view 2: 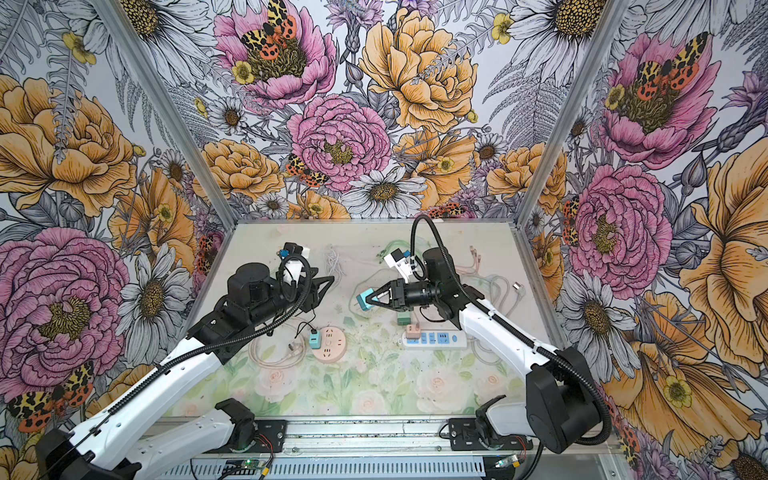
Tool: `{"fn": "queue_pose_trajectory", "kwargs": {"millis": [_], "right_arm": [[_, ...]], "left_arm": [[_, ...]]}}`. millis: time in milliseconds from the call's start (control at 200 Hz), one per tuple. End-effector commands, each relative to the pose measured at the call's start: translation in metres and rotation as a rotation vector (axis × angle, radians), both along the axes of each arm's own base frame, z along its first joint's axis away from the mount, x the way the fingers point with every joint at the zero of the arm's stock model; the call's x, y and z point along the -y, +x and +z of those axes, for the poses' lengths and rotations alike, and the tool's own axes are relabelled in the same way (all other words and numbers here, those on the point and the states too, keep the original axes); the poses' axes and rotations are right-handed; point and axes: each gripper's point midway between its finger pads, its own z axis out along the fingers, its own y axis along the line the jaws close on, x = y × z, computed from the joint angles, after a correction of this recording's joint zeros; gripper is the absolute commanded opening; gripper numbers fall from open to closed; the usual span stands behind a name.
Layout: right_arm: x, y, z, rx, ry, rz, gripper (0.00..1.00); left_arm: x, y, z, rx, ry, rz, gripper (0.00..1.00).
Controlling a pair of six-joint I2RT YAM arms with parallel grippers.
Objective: Insert the plug
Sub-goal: 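Close the right gripper on the teal charger while the left gripper opens, then carry the teal charger over the pink socket with the right while the left withdraws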
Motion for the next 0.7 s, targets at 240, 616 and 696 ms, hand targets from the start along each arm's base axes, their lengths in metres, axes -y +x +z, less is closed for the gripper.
{"fn": "queue_pose_trajectory", "kwargs": {"millis": [240,616,696], "right_arm": [[-0.012,-0.009,-0.003,0.067,-0.06,0.052,0.0],[-0.011,-0.015,-0.035,0.161,-0.3,0.065,0.0],[-0.009,-0.017,-0.038,0.205,-0.375,0.068,0.0]], "left_arm": [[-0.065,0.06,-0.072,-0.351,-0.096,0.432,0.57],[-0.033,0.139,-0.123,-0.546,-0.023,0.462,0.55],[-0.033,0.149,-0.141,-0.585,0.019,0.488,0.54]]}}
